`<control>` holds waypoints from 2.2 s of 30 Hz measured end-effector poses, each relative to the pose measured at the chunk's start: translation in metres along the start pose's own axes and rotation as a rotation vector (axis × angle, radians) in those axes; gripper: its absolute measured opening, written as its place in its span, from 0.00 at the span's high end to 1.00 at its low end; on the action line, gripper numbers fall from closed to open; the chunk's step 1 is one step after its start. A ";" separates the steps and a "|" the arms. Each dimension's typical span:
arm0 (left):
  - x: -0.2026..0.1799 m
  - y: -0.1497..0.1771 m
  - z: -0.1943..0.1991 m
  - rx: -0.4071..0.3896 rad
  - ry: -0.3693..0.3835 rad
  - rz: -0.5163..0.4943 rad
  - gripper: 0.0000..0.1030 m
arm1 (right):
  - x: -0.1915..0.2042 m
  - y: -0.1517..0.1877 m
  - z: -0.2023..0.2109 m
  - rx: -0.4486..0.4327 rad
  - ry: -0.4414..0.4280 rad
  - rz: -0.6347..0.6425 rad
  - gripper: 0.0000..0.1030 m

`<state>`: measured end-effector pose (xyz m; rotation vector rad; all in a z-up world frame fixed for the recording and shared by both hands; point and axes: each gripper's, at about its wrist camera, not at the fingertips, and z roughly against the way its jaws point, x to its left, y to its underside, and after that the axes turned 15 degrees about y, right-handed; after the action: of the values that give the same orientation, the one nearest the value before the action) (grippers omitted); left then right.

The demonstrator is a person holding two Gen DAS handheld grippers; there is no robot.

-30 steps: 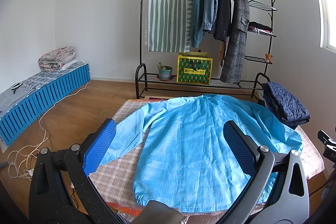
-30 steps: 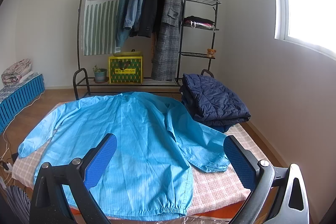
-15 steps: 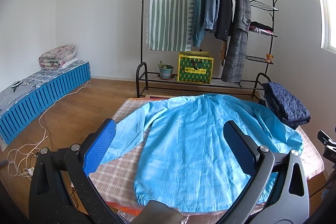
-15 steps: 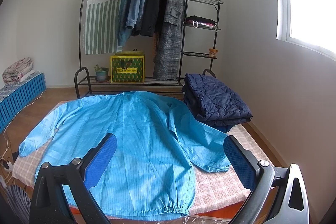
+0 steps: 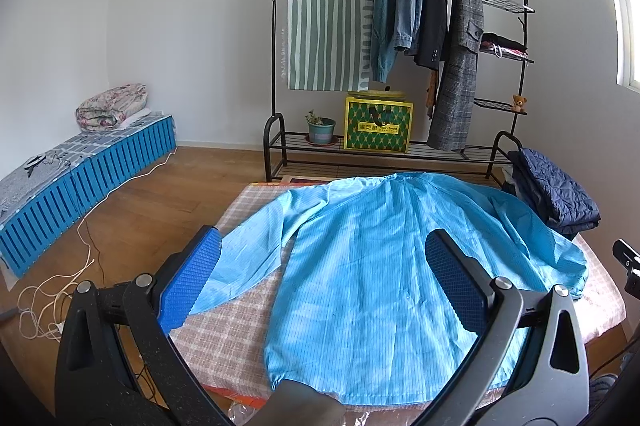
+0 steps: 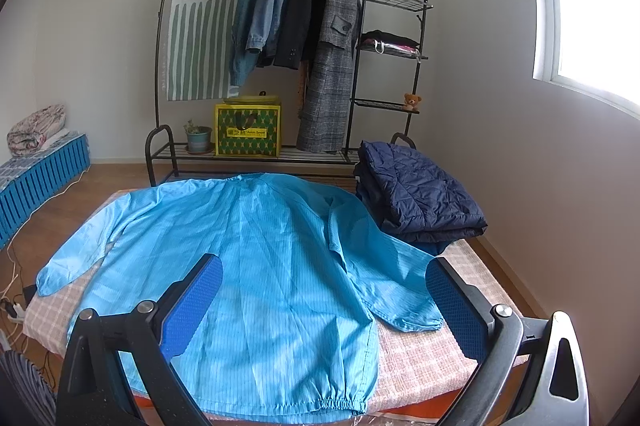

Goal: Fold large clothes
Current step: 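Lower the left tool onto the coat sleeve and grasp its cuff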

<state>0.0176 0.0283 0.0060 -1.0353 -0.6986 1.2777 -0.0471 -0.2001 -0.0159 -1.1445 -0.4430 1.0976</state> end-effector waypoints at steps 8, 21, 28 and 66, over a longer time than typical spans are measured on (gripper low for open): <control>0.034 0.017 -0.027 0.034 -0.011 -0.006 0.00 | 0.029 0.006 -0.003 0.007 -0.056 0.023 0.00; 0.200 0.063 -0.129 0.189 -0.110 0.125 0.10 | 0.090 0.019 -0.033 -0.067 -0.198 0.118 0.00; 0.299 0.097 -0.185 0.280 -0.034 0.425 0.19 | 0.102 0.030 -0.080 0.042 -0.309 0.053 0.06; 0.331 0.096 -0.379 0.424 0.094 0.394 1.00 | 0.119 0.064 -0.137 0.257 -0.306 0.097 0.10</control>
<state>0.3766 0.2614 -0.2756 -0.8951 -0.1355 1.6181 0.0809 -0.1653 -0.1551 -0.7809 -0.4713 1.3802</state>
